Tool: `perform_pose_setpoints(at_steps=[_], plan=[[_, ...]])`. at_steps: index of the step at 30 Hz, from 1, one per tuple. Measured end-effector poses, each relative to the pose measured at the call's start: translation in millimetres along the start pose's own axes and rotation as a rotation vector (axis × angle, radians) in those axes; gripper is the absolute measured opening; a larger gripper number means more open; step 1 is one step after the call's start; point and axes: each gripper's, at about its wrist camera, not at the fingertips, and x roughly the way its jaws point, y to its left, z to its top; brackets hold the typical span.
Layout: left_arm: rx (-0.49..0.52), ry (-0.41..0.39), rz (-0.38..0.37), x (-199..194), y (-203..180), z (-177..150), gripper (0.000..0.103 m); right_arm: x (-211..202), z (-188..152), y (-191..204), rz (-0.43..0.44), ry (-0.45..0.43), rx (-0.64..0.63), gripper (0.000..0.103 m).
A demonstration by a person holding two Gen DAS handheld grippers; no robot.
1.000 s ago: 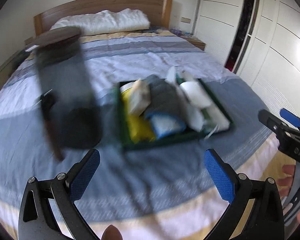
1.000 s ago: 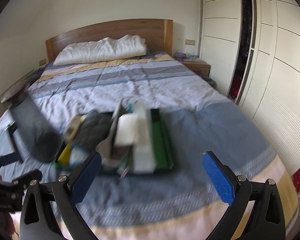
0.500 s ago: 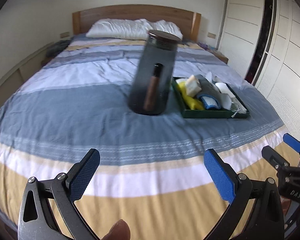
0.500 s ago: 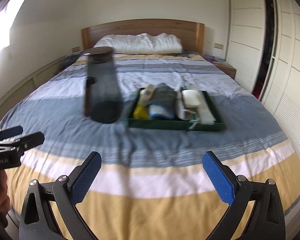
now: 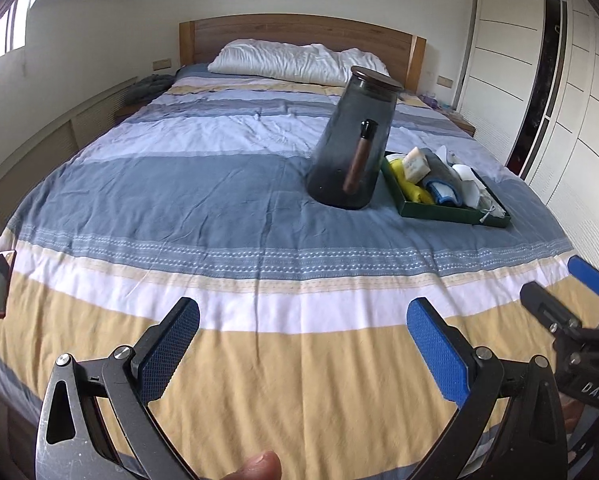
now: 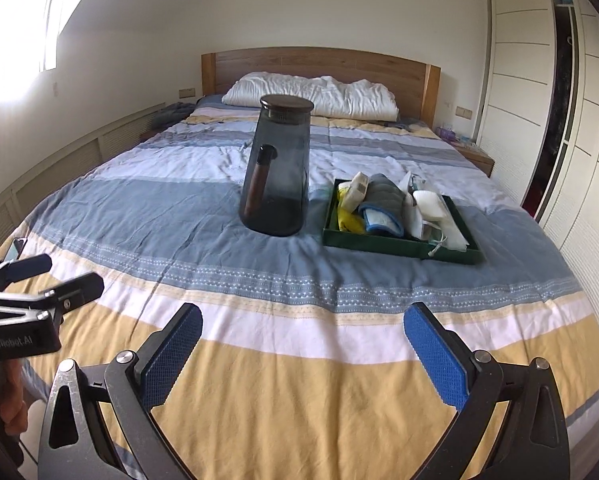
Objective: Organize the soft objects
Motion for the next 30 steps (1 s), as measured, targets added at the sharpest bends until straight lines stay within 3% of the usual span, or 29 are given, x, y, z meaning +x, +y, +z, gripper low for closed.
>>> perform_pose_setpoints(at_steps=[30], plan=[[0.081, 0.016, -0.011, -9, -22, -15, 0.102, -10, -9, 6, -0.013, 0.003, 0.010, 0.103]])
